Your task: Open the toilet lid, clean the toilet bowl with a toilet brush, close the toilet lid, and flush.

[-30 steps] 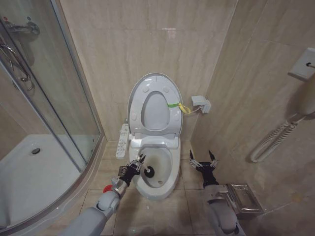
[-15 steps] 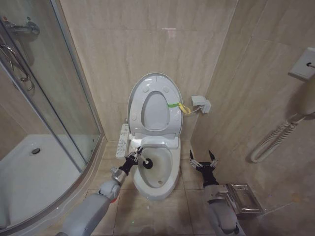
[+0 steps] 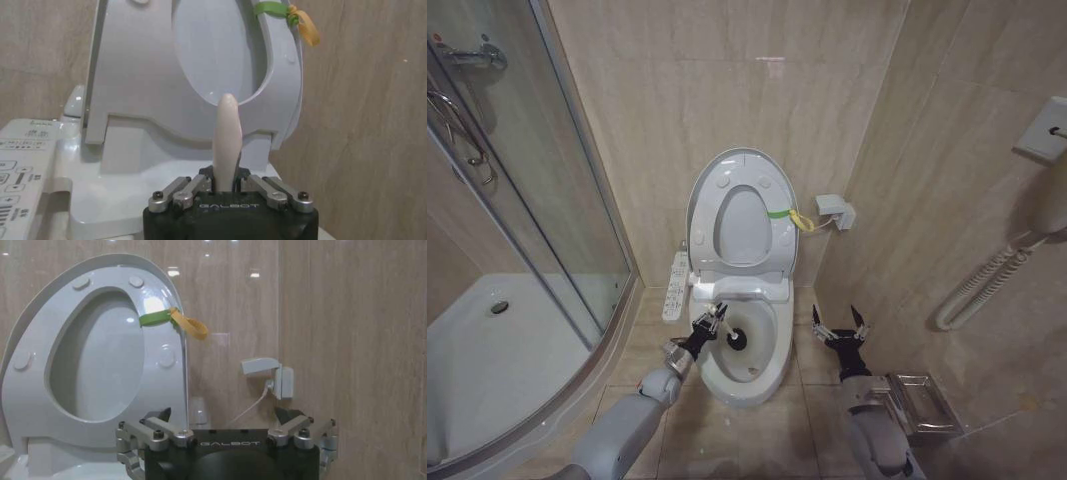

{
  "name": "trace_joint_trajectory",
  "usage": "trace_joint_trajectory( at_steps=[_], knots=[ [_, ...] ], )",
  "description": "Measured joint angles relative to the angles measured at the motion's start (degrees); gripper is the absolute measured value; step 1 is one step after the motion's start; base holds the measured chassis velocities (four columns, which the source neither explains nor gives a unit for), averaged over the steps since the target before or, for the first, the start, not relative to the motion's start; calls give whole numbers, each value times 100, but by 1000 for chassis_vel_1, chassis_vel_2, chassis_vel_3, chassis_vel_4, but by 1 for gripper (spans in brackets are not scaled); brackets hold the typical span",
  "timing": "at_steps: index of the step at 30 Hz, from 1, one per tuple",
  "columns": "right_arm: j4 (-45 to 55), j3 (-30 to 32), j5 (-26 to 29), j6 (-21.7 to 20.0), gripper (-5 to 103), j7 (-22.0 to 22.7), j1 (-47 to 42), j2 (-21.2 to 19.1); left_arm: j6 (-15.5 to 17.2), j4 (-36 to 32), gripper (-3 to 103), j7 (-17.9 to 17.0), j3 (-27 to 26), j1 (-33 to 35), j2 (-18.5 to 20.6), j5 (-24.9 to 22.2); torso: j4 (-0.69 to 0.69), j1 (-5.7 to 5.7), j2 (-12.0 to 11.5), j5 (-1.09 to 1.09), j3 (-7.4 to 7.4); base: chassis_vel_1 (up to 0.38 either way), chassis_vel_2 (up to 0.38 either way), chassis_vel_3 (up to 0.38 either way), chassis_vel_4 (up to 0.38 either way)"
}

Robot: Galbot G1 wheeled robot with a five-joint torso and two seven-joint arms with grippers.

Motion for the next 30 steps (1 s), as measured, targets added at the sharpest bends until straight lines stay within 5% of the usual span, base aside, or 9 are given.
trace_joint_trajectory(
  at_steps=[19, 26, 30],
  knots=[
    [0, 0, 0, 0, 100, 0, 0, 0, 1066, -2874, 19, -1411, 25, 1005, 968, 488, 0, 0, 0, 0, -1, 0, 0, 0, 0],
    [0, 0, 0, 0, 100, 0, 0, 0, 1094, -3050, 19, -1455, 0, 1255, 1021, 502, 1, -1, 0, -1, -1, 0, 0, 0, 0],
    [0, 0, 0, 0, 100, 0, 0, 0, 893, -2738, 19, -1198, -28, 1191, 878, 415, 0, -1, 0, -1, 0, 0, 0, 0, 0]
  ],
)
